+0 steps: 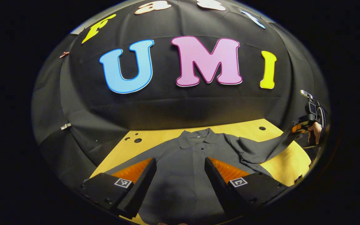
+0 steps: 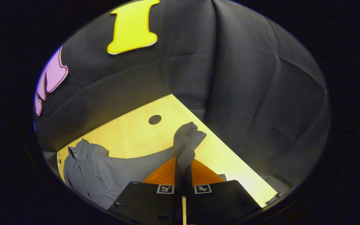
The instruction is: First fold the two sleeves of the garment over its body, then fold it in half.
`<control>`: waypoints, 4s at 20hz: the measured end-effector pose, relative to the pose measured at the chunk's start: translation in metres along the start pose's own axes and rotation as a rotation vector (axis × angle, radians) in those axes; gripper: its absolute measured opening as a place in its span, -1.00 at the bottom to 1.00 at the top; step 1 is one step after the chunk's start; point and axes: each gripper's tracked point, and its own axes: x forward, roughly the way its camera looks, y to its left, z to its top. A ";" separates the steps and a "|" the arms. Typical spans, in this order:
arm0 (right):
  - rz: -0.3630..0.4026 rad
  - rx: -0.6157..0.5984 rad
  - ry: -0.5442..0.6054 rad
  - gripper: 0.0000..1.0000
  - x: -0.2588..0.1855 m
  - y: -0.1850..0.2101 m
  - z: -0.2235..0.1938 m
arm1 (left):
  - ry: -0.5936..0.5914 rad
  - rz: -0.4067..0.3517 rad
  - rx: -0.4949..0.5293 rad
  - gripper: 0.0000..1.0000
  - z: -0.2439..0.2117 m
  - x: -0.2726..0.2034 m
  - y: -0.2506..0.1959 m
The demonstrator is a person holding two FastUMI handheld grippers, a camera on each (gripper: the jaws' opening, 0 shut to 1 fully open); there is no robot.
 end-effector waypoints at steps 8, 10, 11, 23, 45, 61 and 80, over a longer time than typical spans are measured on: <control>0.129 -0.124 -0.079 -0.83 -0.065 0.098 0.039 | 0.013 0.059 -0.073 0.95 -0.007 -0.014 0.060; 0.172 -0.145 -0.082 -0.82 -0.077 0.132 0.038 | 0.019 0.077 -0.075 0.96 -0.014 -0.019 0.078; 0.185 -0.151 -0.076 -0.82 -0.082 0.148 0.035 | 0.012 0.077 -0.055 0.96 -0.017 -0.021 0.084; 0.432 -0.382 -0.015 -0.82 -0.129 0.356 -0.040 | 0.071 0.217 -0.142 0.95 -0.074 -0.065 0.172; 0.738 -0.574 0.247 -0.36 -0.166 0.579 -0.254 | 0.190 0.437 -0.347 0.96 -0.140 -0.111 0.242; 0.651 -0.442 0.156 0.97 -0.199 0.481 -0.184 | 0.195 0.627 -0.489 0.92 -0.186 -0.076 0.358; 0.301 -0.187 0.116 0.97 -0.233 0.248 -0.163 | 0.465 0.652 -0.526 0.90 -0.282 0.022 0.405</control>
